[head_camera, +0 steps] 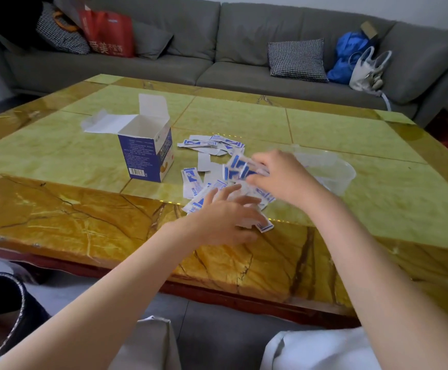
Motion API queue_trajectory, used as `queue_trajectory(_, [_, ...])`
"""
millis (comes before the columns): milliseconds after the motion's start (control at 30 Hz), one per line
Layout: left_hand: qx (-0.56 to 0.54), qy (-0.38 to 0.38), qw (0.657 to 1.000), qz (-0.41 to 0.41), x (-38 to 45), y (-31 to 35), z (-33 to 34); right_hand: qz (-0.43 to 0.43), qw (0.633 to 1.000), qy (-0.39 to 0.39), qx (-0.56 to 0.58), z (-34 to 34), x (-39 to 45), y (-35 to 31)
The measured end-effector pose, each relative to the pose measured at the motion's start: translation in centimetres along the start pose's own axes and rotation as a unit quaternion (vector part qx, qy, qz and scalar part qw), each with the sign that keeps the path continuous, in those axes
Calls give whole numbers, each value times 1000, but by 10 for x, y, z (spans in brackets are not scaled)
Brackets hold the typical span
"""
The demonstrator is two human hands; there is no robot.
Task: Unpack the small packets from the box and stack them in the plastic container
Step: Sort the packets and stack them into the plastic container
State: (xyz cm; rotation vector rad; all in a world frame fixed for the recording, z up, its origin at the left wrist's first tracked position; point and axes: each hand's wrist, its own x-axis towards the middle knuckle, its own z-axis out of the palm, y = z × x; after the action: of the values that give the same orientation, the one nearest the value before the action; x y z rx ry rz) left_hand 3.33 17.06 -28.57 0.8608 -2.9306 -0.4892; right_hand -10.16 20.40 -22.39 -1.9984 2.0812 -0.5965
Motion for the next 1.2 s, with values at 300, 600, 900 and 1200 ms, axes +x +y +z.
queue_trajectory(300, [-17, 53, 998, -36, 0, -24, -9, 32, 993, -81, -79, 4, -20, 23])
queue_trajectory(600, [-52, 86, 992, -72, 8, -2, -11, 58, 981, -139, -120, 12, -33, 31])
queue_trajectory(900, [-30, 66, 994, -79, 22, 13, -10, 90, 978, -140, -127, -2, -46, 52])
queue_trajectory(1200, [-84, 82, 991, -66, 24, 23, -6, 74, 984, -100, -128, -3, -45, 48])
